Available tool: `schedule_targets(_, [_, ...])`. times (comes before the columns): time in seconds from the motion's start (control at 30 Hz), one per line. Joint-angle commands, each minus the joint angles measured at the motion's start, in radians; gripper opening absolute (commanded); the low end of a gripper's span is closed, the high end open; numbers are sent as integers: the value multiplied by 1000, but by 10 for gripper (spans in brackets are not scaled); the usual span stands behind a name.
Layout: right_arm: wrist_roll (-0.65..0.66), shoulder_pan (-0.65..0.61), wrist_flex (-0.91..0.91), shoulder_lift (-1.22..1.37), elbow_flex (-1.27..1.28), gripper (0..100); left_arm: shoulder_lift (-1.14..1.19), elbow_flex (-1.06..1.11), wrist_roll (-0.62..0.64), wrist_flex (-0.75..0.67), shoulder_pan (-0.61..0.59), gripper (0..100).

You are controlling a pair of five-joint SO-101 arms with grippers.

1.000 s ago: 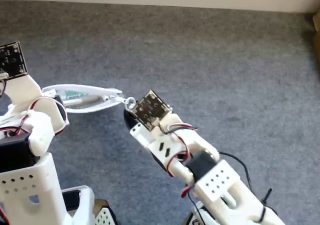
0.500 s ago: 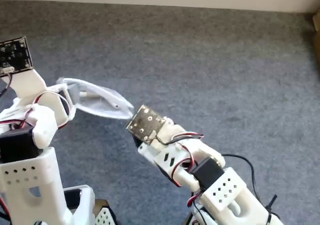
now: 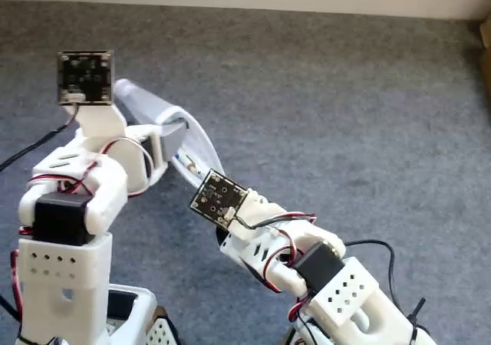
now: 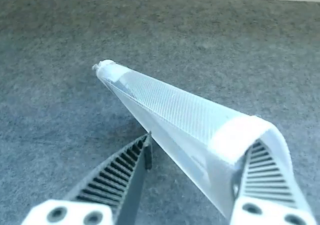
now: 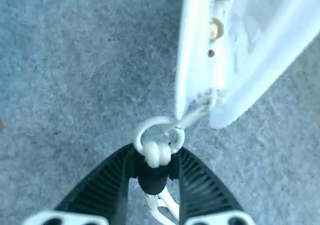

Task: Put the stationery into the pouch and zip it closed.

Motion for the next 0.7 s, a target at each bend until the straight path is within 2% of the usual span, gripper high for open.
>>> schedule_targets(0.0, [-31, -13, 4, -35, -70, 6, -13, -2, -74, -40, 102, 284])
schedule_targets(0.17, [-35, -13, 5, -54, -68, 6, -13, -2, -103, -51, 193, 284])
schedule_targets(0.4, [-84, -12, 7, -337, 24, 6, -13, 73, -104, -141, 265, 284])
schedule_targets(0.67, [-86, -12, -1, -526, 125, 6, -15, 51, -104, -143, 306, 281])
